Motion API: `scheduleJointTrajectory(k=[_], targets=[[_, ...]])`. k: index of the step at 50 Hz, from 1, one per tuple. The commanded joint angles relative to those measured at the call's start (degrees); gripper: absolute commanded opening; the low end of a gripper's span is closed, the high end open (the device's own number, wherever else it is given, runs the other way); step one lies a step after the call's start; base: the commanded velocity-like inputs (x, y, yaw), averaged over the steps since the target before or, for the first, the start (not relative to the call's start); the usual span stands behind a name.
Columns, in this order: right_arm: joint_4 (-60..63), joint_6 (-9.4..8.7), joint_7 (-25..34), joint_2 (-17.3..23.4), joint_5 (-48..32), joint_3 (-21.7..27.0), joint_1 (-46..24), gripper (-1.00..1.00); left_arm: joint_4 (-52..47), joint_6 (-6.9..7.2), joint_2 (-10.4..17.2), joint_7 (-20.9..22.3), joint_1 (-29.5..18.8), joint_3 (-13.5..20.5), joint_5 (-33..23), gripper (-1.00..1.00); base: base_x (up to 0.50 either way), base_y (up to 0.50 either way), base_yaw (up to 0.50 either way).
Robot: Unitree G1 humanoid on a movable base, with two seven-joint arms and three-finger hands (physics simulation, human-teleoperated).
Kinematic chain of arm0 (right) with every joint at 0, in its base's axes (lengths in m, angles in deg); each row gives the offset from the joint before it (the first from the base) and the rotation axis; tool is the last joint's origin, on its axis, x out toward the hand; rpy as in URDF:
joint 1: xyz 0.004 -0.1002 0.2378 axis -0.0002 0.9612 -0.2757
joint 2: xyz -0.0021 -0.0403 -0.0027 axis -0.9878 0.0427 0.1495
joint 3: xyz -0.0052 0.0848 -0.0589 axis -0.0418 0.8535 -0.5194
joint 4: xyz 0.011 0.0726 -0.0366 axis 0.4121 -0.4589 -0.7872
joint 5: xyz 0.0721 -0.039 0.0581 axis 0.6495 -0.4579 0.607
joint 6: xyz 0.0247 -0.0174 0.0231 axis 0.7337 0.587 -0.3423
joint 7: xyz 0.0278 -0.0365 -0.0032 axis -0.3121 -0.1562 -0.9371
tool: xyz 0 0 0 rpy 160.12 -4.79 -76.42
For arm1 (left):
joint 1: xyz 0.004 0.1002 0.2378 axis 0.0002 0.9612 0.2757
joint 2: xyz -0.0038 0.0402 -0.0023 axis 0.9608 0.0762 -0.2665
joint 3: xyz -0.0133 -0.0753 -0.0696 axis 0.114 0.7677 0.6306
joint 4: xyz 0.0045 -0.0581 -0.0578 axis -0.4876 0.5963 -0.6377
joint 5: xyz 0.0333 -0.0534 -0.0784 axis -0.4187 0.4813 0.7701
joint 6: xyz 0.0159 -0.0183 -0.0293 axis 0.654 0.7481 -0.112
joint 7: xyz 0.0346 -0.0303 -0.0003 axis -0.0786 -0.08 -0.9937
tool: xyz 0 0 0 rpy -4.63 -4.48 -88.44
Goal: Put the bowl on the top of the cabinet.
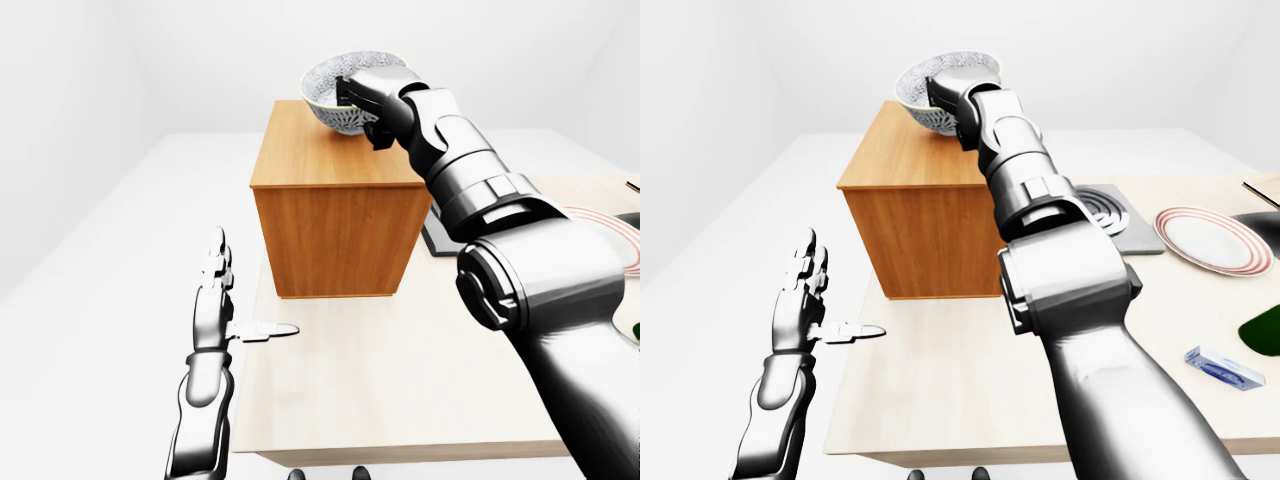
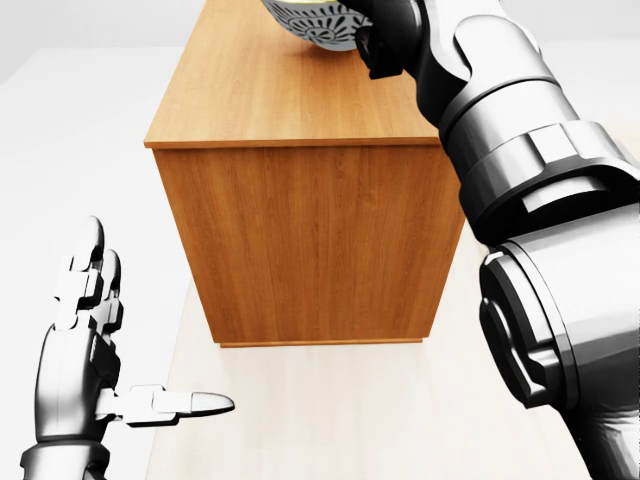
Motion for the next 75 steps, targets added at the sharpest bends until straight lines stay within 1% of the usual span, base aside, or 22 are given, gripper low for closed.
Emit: scheduleJointTrajectory(k=[1, 5, 19, 20, 21, 30, 37, 42, 49, 55, 64, 70, 75], targets=[[0.83, 0.0, -1.23, -0.17, -3.44, 0.26, 1.19, -1.0, -0.16, 0.0, 0.06, 0.35, 0.06, -0.07, 0.07, 1.0, 0.0, 0.0, 0.0], [0.84, 0.0, -1.23, -0.25, -3.42, 0.18, 1.64, -1.0, -0.15, 0.0, -0.04, 0.43, 0.53, -0.23, -0.08, 1.0, 0.0, 0.0, 0.0], [0.81, 0.0, -1.68, -0.43, -3.42, 0.01, 2.0, -1.0, 1.77, 0.0, 0.14, 0.3, -0.55, 0.33, 0.11, 1.0, 0.0, 0.0, 0.0], [0.81, 0.0, -1.55, -0.43, -3.42, 0.04, 2.01, -0.51, 1.89, 0.0, 0.15, 0.27, -0.61, 0.38, 0.14, 1.0, 0.0, 0.0, 0.0], [0.81, 0.0, -1.5, -0.38, -3.57, -0.06, 1.99, 0.99, 2.1, 0.0, 0.16, 0.22, -0.72, 0.43, 0.13, 1.0, 0.0, 0.0, 0.0], [0.81, 0.0, -0.46, 0.17, -3.2, 0.39, 0.8, 1.0, 1.97, 0.0, 0.14, -0.06, -0.95, 0.52, 0.21, 1.0, 0.0, 0.0, 0.0], [0.79, 0.0, 0.49, 1.78, -2.47, 1.26, -2.32, 1.0, 1.81, 0.0, 0.17, -0.01, -0.74, 0.41, 0.2, 1.0, 0.0, 0.0, 0.0], [0.74, 0.0, 1.4, 4.32, -2.2, 2.08, -6.59, 1.0, 1.85, 0.0, 0.2, 0.08, -0.82, 0.41, 0.26, 1.0, 0.0, 0.0, 0.0], [0.68, 0.0, 2.36, 6.77, -2.81, 2.57, -10.15, 1.0, 1.8, 0.0, 0.17, 0.21, -0.69, 0.26, 0.25, 1.0, 0.0, 0.0, 0.0], [0.64, 0.0, 3.22, 9.59, -3.93, 2.94, -13.53, 1.0, -0.14, 0.0, -0.15, 0.23, 0.41, -0.2, 0.0, 1.0, 0.0, 0.0, 0.0], [0.48, 0.0, 4.42, 15.88, -7.06, 3.87, -21.28, 1.0, 0.3, 0.0, -0.12, 0.27, -0.14, -0.38, -0.08, 1.0, 0.0, 0.0, 0.0], [0.46, 0.0, 4.82, 18.59, -9.26, 4.66, -24.39, 1.0, 0.41, 0.0, -0.04, 0.38, -0.38, -0.38, 0.11, 1.0, 0.0, 0.0, 0.0], [0.47, 0.0, 4.61, 20.38, -10.9, 5.26, -24.46, 1.0, 0.9, 0.0, 0.07, 0.54, -0.44, -0.3, 0.29, 1.0, 0.0, 0.0, 0.0]])
